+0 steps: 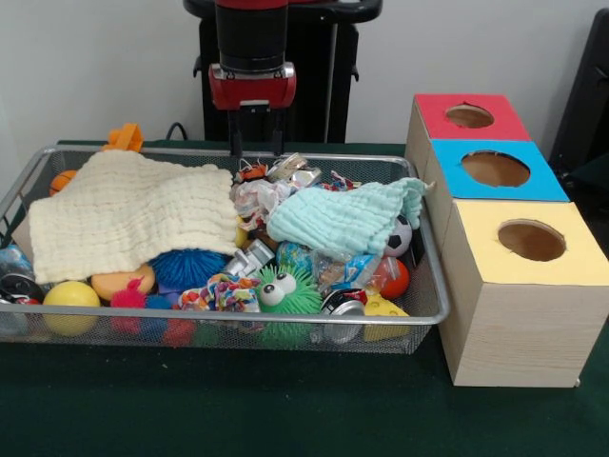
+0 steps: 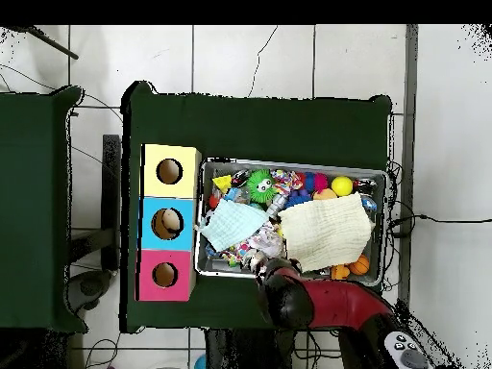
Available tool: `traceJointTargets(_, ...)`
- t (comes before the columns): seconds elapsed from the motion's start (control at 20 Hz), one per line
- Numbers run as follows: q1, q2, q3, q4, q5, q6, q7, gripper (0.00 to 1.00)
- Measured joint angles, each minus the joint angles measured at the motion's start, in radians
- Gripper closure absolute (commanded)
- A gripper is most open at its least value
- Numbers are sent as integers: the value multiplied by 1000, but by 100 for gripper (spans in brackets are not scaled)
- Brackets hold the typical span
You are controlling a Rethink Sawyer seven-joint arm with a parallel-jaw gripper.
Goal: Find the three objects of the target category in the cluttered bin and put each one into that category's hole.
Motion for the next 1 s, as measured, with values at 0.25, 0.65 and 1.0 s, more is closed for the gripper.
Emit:
traceJointTargets(0.25, 3, -1, 0, 6, 0, 0, 0, 0)
traceJointTargets(0.65, 14, -1, 0, 6, 0, 0, 0, 0)
traceJointTargets(1.0, 14, -1, 0, 6, 0, 0, 0, 0)
